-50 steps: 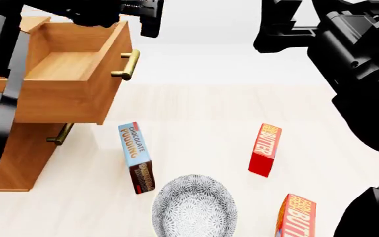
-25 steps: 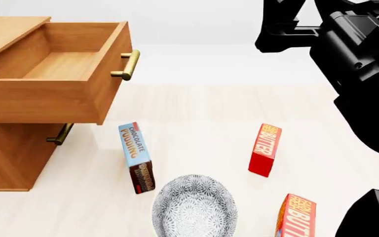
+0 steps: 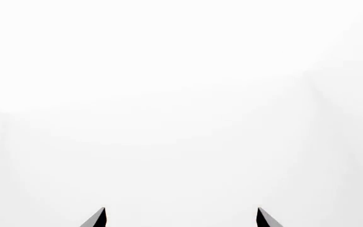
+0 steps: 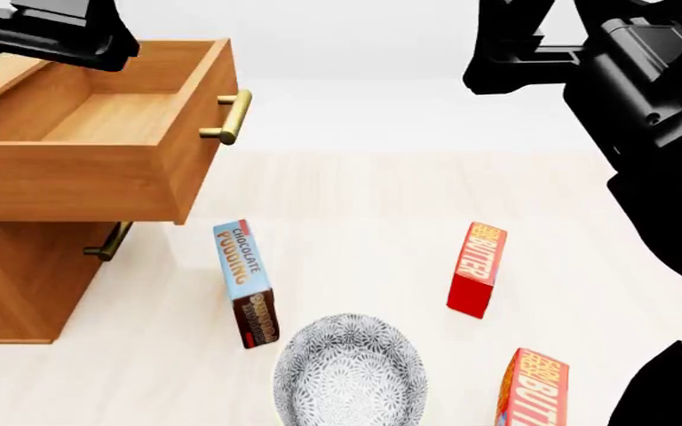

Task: Put the butter at the front in the top drawer of the cabinet and close it.

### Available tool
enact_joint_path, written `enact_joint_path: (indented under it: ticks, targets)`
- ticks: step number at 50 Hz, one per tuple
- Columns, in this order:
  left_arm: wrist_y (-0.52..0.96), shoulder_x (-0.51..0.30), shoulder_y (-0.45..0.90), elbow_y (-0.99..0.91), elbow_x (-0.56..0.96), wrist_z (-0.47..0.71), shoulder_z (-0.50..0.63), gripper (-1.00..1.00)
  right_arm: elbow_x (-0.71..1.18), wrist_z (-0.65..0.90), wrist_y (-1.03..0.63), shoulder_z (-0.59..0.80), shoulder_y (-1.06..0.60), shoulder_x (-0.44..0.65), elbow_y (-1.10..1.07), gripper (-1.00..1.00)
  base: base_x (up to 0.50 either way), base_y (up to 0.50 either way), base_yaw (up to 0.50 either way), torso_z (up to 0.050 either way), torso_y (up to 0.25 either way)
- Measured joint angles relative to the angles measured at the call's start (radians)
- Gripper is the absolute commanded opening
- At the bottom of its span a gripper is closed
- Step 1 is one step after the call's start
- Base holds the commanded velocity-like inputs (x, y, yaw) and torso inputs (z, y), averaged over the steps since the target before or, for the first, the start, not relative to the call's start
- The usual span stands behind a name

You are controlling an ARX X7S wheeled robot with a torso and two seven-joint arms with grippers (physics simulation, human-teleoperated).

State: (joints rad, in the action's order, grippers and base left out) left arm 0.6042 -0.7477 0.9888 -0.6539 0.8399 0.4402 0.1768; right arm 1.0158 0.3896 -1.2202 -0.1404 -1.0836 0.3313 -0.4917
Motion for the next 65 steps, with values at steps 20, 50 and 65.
enact_joint_path:
  ticks: [20,50,65]
  targets:
    - [-0.217,-0.086,-0.475,-0.209,0.015,0.067,-0.265,1.00,0.017,0.021,0.002,0.000,0.013,0.005,-0.011,1.00,0.00,0.00,0.00,0.000,0.000]
    - [-0.239,-0.129,-0.634,-0.258,0.042,0.130,-0.362,1.00,0.727,0.908,-0.175,0.083,-0.066,0.021,0.186,1.00,0.00,0.00,0.00,0.000,0.000]
    - [-0.245,-0.127,-0.649,-0.257,0.008,0.129,-0.344,1.00,0.933,1.110,0.038,0.349,-0.098,0.148,0.310,1.00,0.00,0.00,0.00,0.000,0.000]
